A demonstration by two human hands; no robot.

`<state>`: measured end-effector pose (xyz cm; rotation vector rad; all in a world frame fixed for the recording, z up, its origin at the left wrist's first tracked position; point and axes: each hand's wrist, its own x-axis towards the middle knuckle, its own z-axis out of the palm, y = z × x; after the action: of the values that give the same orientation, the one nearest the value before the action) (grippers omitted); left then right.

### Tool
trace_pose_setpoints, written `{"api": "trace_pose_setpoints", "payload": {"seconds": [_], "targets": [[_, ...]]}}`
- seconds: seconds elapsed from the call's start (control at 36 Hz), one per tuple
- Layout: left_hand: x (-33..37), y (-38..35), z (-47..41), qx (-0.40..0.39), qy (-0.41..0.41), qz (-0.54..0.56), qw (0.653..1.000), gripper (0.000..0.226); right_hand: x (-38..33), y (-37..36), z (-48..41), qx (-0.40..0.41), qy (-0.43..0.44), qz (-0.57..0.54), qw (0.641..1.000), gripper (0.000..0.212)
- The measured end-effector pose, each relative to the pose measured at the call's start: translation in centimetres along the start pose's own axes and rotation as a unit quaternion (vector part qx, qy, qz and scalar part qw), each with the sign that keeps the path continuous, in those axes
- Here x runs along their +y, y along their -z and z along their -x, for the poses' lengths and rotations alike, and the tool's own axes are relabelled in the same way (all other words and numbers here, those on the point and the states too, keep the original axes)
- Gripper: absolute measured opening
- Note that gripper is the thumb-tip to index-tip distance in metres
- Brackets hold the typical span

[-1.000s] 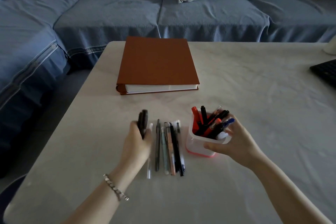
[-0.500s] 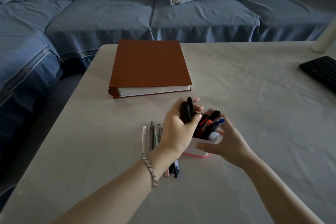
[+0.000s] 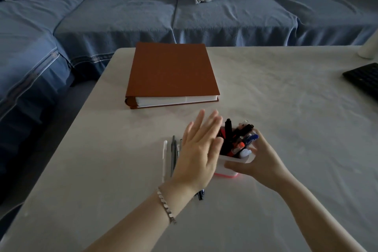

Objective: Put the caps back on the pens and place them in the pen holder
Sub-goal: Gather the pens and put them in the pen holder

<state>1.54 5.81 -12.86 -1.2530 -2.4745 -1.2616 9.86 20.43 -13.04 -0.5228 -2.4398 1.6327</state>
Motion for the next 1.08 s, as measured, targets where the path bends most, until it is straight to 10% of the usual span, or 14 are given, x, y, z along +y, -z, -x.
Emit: {"api": "trace_pose_setpoints", "payload": {"seconds": [0.25,0.56,0.67,0.83,1.08], "targets": [[-4.7,3.1,3.8,-0.048,0.371,-0.084,0.923,0.048,-0.1,0.0,0.1,-0.008,0.009,0.011,1.000,0.082],[-5.6,2.7,3.1,-0.129,0.403,-0.155,0.893,0.019,0.3,0.1,-0.2,0.002,0.022,0.018,1.000,0.086],[-5.6,3.4,2.2,-0.050,0.440,-0.014,0.896,0.007,0.3,0.0,-0.1,0.001,0.015,0.019,1.000,0.084],[-1.4,5.5,-0.2,0.156,0.282,0.395,0.860,0.029,0.3,0.0,-0.1,0.001,0.007,0.007,1.000,0.085],[4.6,3.0,-3.2,0.140,0.108,0.507,0.844,0.014,0.5,-0.1,-0.2,0.004,0.022,0.003,1.000,0.086]]}}
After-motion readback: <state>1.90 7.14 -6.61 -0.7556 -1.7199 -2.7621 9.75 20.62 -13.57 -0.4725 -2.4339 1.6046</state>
